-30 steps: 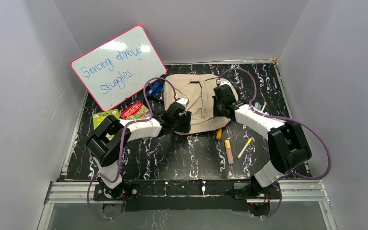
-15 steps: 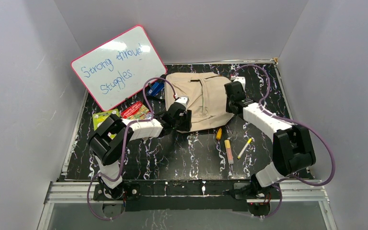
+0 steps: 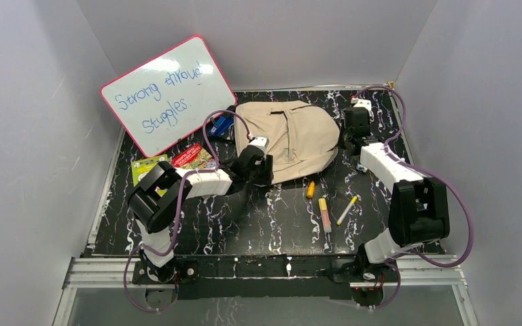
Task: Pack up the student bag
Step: Unzip the student bag at the center of the board.
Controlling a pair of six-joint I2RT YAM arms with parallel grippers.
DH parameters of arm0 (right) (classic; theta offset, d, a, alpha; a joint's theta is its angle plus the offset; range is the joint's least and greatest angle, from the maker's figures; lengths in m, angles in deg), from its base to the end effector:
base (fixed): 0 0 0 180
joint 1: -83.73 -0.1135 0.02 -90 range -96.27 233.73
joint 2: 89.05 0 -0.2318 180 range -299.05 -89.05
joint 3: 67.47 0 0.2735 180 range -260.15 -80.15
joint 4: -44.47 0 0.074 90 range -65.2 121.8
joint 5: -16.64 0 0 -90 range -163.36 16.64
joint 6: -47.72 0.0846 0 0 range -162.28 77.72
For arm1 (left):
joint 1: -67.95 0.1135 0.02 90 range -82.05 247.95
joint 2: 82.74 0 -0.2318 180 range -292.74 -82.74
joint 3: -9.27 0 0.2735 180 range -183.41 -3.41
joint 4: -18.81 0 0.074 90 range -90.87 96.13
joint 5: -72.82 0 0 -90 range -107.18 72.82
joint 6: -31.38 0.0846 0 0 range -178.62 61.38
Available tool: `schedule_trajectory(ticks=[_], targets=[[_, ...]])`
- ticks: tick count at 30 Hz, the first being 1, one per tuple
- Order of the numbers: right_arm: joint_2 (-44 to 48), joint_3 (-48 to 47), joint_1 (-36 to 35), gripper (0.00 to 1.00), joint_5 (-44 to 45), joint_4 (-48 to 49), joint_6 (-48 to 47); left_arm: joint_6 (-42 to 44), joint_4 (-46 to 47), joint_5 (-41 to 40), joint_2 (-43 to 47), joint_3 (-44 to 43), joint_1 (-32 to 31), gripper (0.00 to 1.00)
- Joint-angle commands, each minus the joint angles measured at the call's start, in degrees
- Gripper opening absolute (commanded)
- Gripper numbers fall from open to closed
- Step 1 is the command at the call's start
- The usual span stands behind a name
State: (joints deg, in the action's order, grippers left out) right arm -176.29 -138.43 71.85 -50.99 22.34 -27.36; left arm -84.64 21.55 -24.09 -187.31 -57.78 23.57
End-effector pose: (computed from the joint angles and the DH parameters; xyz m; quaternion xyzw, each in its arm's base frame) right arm 0.3889 0.0489 0.1738 0.1078 0.8807 -0.0710 0.4557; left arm 0.3109 -0.2900 0.0812 0.1135 0.8776 -0.2230 0.4088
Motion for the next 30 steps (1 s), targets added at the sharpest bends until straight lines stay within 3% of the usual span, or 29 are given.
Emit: schedule_trajectory(ticks=[1, 9, 16, 20, 26, 27, 28, 30], targets=[[1.28, -2.10, 2.99, 0.00, -2.99, 13.12, -5.19, 0.44, -15.12, -2.24, -5.59, 4.89, 0.60, 0.46], [-1.48, -3.78, 4.75, 0.00, -4.95, 16.00, -9.67, 0.62, -16.38, -2.95, -5.01, 5.75, 0.61, 0.46], [4.59, -2.07, 4.66, 0.00, -29.00, 15.67, -7.06, 1.19, -17.91, -3.20, 2.92, 4.47, 0.60, 0.47], [6.10, -3.59, 3.61, 0.00, -36.45, 11.46, -3.59, 2.83, -18.15, -2.20, 10.87, 2.98, 0.61, 0.52], [8.99, -4.75, 1.35, 0.00, -42.09, 3.66, 0.62, 5.09, -16.08, 0.12, 22.08, 1.56, 0.61, 0.70], [9.38, -4.43, 0.77, 0.00, -42.82, 3.51, 1.25, 5.43, -14.85, 1.45, 23.76, 1.67, 0.61, 0.73], [9.88, -4.14, 0.44, 0.00, -43.58, 3.56, 1.95, 6.06, -12.94, 3.27, 25.20, 2.04, 0.61, 0.83], [10.49, -3.88, -0.23, 0.00, -45.27, 3.64, 3.43, 7.32, -9.22, 8.25, 27.44, 2.76, 0.60, 0.89]])
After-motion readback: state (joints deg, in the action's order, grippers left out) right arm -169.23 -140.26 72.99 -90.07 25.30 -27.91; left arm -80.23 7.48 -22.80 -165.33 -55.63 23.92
